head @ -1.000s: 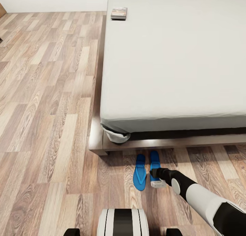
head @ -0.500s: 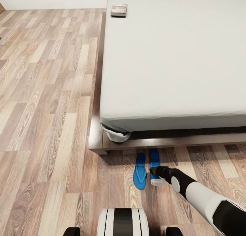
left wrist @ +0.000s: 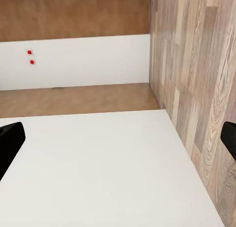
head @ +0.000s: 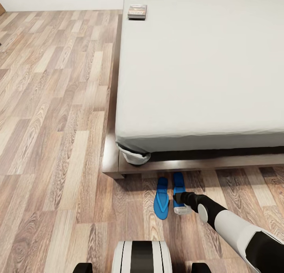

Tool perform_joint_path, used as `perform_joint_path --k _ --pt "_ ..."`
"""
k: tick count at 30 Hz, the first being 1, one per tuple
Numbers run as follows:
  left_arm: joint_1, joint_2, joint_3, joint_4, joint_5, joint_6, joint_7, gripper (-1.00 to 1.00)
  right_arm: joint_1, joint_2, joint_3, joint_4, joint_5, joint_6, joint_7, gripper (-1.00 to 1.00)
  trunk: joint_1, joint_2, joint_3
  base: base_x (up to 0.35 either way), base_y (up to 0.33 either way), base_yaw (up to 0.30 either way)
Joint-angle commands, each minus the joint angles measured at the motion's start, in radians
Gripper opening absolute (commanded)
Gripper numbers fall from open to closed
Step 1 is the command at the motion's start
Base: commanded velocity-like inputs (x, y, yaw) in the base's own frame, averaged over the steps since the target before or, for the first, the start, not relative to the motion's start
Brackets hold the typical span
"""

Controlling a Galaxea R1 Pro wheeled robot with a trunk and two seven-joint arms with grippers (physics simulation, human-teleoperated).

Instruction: In the bedroom, move the book from the bed onto either nightstand, and place the two sandals side by side next to the bed.

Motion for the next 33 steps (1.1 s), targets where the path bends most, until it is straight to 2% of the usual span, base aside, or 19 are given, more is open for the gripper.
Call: perform_joint_path --k 1,10,28,33 --pt "0.0 0.0 -0.006 -0.001 0.011 -0.005 0.002 1.0 0.0 -0.001 0.003 -0.003 0.003 -0.005 0.004 -1.0 0.0 0.0 -0.001 0.0 0.0 0.0" --pt "0.0 0.0 -0.006 -0.001 0.011 -0.005 0.002 1.0 0.0 -0.001 0.027 -0.002 0.003 -0.005 0.003 -1.0 0.0 0.0 -0.001 0.0 0.0 0.0" --pt "0.0 0.0 -0.007 -0.001 0.009 -0.006 0.003 1.0 0.0 0.001 0.024 -0.001 0.003 0.015 0.02 -1.0 0.0 0.0 -0.001 0.0 0.0 0.0" --pt "0.0 -0.001 -0.008 0.0 0.009 -0.006 0.003 1.0 0.0 0.017 0.024 0.026 0.003 0.032 0.031 -1.0 0.0 0.0 -0.001 0.0 0.0 0.0"
